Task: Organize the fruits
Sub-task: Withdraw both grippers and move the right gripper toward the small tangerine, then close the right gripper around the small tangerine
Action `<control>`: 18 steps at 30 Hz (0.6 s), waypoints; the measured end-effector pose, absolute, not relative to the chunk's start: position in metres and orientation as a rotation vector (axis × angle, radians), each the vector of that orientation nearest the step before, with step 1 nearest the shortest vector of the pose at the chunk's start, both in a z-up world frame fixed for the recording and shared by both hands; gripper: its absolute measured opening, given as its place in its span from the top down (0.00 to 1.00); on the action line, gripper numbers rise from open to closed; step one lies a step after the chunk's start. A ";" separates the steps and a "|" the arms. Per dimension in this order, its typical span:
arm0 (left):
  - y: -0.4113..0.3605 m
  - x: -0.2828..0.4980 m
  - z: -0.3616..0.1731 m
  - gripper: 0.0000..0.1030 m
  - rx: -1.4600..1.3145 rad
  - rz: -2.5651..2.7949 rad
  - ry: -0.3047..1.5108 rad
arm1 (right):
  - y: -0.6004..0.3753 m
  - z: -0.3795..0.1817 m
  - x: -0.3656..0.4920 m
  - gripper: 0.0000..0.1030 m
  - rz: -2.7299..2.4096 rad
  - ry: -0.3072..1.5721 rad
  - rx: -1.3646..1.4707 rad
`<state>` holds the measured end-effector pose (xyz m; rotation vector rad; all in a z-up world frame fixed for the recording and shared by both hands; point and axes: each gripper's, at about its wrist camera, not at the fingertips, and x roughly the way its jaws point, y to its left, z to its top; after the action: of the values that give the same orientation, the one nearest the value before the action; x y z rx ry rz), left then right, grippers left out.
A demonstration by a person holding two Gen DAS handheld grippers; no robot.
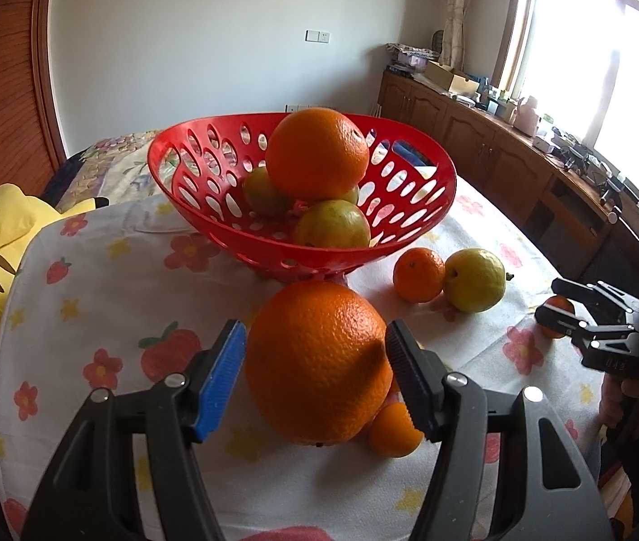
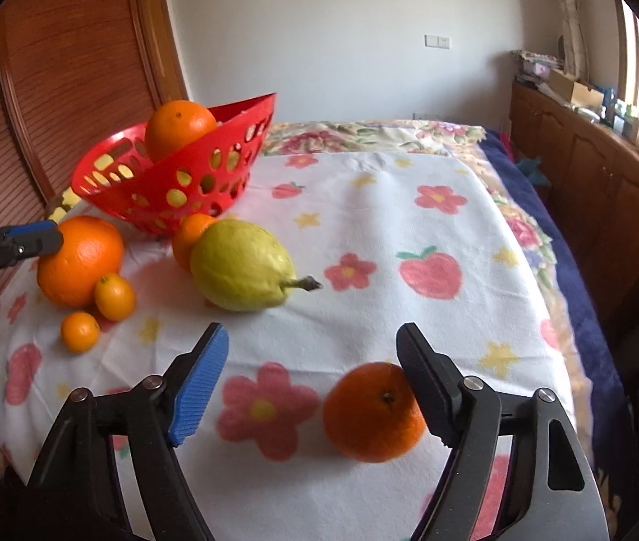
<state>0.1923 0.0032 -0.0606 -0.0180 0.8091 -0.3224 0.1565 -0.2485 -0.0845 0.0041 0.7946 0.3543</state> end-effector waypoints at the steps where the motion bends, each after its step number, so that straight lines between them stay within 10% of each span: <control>1: 0.003 0.193 -0.061 0.37 -0.018 -0.325 0.809 | -0.250 -0.084 0.155 0.27 0.345 0.794 -0.002; 18: 0.000 0.194 -0.064 0.34 -0.021 -0.331 0.813 | -0.280 -0.093 0.148 0.34 0.295 0.836 0.044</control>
<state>0.1941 -0.0001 -0.0640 -0.0206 0.8125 -0.3306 0.1477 -0.2797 -0.0927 0.0436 0.8357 0.2947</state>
